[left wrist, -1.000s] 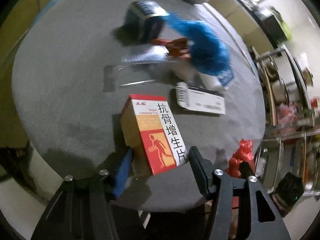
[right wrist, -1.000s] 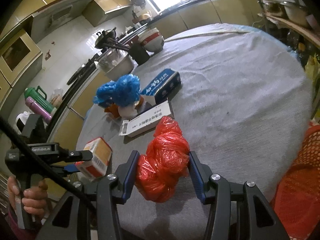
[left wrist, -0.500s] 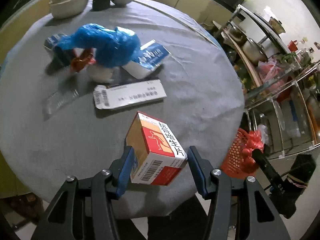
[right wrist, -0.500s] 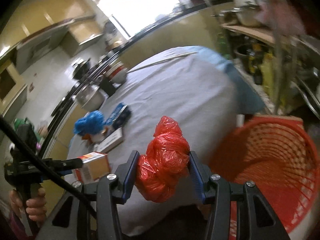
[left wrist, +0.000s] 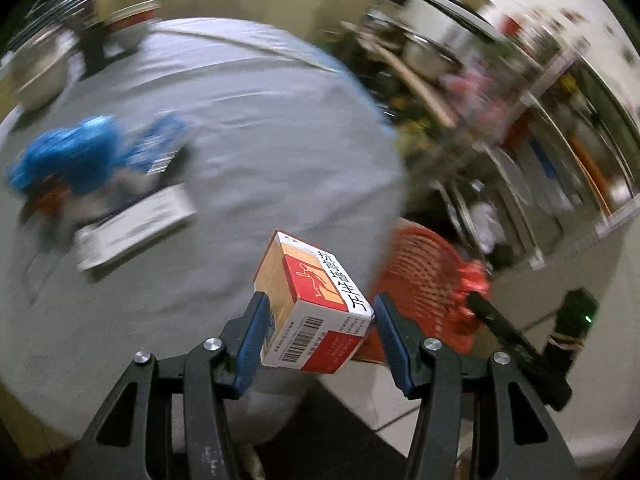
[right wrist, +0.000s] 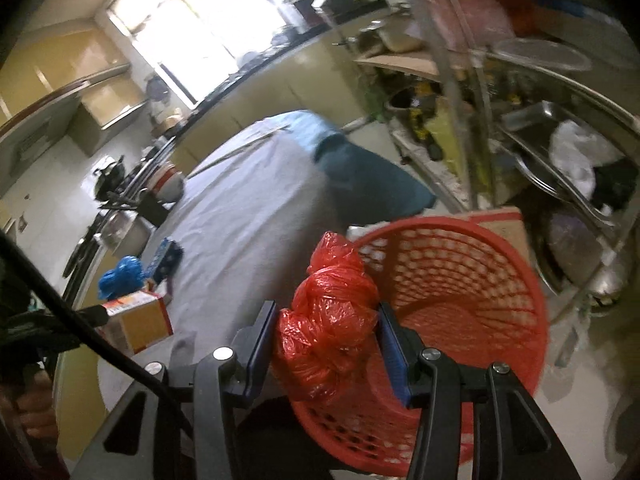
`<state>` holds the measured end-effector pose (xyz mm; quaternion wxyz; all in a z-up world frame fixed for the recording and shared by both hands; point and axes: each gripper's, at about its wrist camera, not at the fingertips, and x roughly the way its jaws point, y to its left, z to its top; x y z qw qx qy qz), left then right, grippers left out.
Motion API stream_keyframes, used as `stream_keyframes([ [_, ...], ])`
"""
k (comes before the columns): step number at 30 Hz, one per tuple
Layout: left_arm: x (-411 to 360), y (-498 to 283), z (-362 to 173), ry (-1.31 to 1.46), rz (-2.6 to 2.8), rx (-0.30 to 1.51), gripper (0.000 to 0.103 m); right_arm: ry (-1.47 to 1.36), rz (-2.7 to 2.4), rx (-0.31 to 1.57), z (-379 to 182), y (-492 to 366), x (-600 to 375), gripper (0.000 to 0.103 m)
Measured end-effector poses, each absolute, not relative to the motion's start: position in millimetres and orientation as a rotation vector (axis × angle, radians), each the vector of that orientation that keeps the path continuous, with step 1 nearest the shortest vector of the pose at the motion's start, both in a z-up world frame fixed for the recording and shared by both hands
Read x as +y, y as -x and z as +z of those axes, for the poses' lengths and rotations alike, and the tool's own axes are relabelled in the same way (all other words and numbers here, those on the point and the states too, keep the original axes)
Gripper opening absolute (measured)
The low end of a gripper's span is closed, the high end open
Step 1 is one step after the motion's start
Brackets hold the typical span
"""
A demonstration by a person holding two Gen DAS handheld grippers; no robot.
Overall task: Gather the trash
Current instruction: 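Drop the red bag and medicine box into the red basket with both grippers, then return both grippers over the table toward the remaining trash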
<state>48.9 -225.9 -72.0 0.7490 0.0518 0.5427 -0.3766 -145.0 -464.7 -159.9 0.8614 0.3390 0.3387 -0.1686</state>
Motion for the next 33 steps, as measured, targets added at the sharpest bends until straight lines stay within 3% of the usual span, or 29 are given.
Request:
stream_keyframes([
  [8,-309.7,-9.2,-92.5,-0.213,-1.046,1.261,0.056,-0.831,-0.448,0.724,-181.6,185.7,-495.0,0.054],
  [13,-334.0,4.8,-104.3,-0.260,-1.077,1.285,0.057,-0.890,-0.456,0.711,-184.5,198.8,-506.1,0.061],
  [15,-333.7,5.6,-106.5,-0.263,-1.078,1.286,0.063,-0.917,-0.462,0.698,-184.9,202.1,-509.8,0.069],
  [17,-331.8,2.2,-105.4,-0.264,-1.071,1.279,0.063,-0.934,-0.459,0.677,-184.4,205.2,-512.0,0.069],
  [24,-293.7,-13.2,-104.1,-0.273,-0.983,1.222,0.064,-0.890,-0.451,0.661,-173.6,194.4,-502.4,0.069],
  [33,-173.0,-67.9,-102.8,-0.178,-0.705,1.152,0.064,-0.799,-0.342,0.690,-155.4,138.5,-468.6,0.069],
])
